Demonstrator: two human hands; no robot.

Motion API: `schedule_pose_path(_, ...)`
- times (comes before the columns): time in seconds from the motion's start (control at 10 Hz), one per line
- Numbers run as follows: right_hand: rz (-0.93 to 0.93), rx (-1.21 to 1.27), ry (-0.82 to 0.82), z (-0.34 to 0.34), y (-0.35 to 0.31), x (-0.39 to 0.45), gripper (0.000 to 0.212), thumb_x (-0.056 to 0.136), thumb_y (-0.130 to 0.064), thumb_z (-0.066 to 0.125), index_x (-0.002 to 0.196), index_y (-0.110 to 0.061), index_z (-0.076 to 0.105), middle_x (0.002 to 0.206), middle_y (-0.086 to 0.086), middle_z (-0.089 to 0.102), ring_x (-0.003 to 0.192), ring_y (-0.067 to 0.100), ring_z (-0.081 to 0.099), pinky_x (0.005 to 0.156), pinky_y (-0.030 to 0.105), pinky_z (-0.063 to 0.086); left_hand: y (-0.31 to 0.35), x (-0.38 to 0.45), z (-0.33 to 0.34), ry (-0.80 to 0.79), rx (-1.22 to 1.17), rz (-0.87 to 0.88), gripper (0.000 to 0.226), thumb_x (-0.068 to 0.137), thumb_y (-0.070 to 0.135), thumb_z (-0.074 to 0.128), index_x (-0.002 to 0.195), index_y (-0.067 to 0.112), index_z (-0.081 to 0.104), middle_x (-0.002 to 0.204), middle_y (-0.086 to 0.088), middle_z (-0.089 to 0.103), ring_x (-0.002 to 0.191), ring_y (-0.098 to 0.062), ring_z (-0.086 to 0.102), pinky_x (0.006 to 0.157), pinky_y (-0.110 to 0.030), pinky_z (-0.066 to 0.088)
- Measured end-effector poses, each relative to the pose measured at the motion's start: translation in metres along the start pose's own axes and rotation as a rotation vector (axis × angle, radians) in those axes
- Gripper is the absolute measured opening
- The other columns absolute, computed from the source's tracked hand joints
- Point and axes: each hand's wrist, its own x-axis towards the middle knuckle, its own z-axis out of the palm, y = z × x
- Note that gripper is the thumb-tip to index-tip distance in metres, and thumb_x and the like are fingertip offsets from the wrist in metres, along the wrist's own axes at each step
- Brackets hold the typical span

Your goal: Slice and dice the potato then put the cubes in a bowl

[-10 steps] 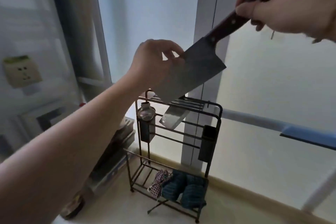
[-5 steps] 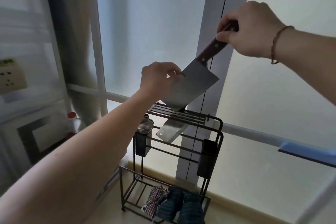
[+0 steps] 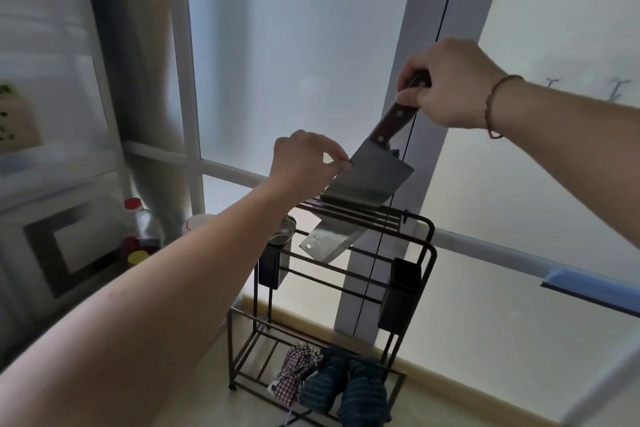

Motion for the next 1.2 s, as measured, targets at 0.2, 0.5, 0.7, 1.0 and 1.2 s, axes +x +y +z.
schedule_pose_path(0.2,0.019,0.002,-0.123,0.055,-0.006,0.000,0.015,0.088,-0.021,0.066,0.100,-0.013,0.069,0.096,0.003,0.061,0.085,0.016,0.050,0.075,0.025,0.038,-0.016,-0.010,0.011,-0.005,-0.051,-0.005,0.010,0.096,0.040,0.069,0.101,0.036,0.077,0.096,0.025,0.067,0.102,-0.009,0.057,0.106,-0.042,0.041)
schedule_pose_path(0.5,0.036,-0.037,-0.149,0.098,-0.013,-0.007,0.016,0.088,-0.024,0.066,0.101,-0.014,0.069,0.105,0.007,0.054,0.089,0.020,0.050,0.075,0.029,0.039,-0.026,-0.021,0.026,-0.039,-0.041,0.039,0.010,0.097,0.039,0.067,0.098,0.035,0.077,0.077,0.030,0.056,0.094,-0.006,0.048,0.100,-0.040,0.040)
schedule_pose_path(0.7,0.060,-0.018,-0.126,0.105,-0.014,-0.010,0.017,0.089,-0.026,0.065,0.102,-0.016,0.068,0.109,0.008,0.050,0.088,0.019,0.047,0.074,0.028,0.037,-0.027,-0.024,0.028,-0.046,-0.034,0.043,0.009,0.096,0.037,0.069,0.096,0.035,0.078,0.075,0.031,0.055,0.095,-0.007,0.052,0.100,-0.040,0.042)
schedule_pose_path(1.0,0.034,-0.095,-0.194,0.101,-0.011,-0.016,0.035,0.088,-0.032,0.064,0.122,-0.028,0.055,0.123,0.002,0.049,0.104,0.026,0.055,0.078,0.034,0.047,-0.024,-0.028,0.025,-0.048,-0.056,0.009,0.011,0.095,0.038,0.069,0.096,0.032,0.078,0.097,0.017,0.073,0.102,-0.014,0.061,0.102,-0.044,0.044)
schedule_pose_path(1.2,-0.028,-0.061,-0.140,0.095,-0.010,-0.030,0.051,0.087,-0.031,0.064,0.134,-0.033,0.044,0.139,-0.003,0.037,0.104,0.023,0.058,0.082,0.037,0.052,-0.022,-0.033,0.021,0.012,-0.112,-0.023,0.015,0.096,0.036,0.069,0.103,0.026,0.078,0.106,0.012,0.073,0.103,-0.015,0.062,0.098,-0.042,0.049)
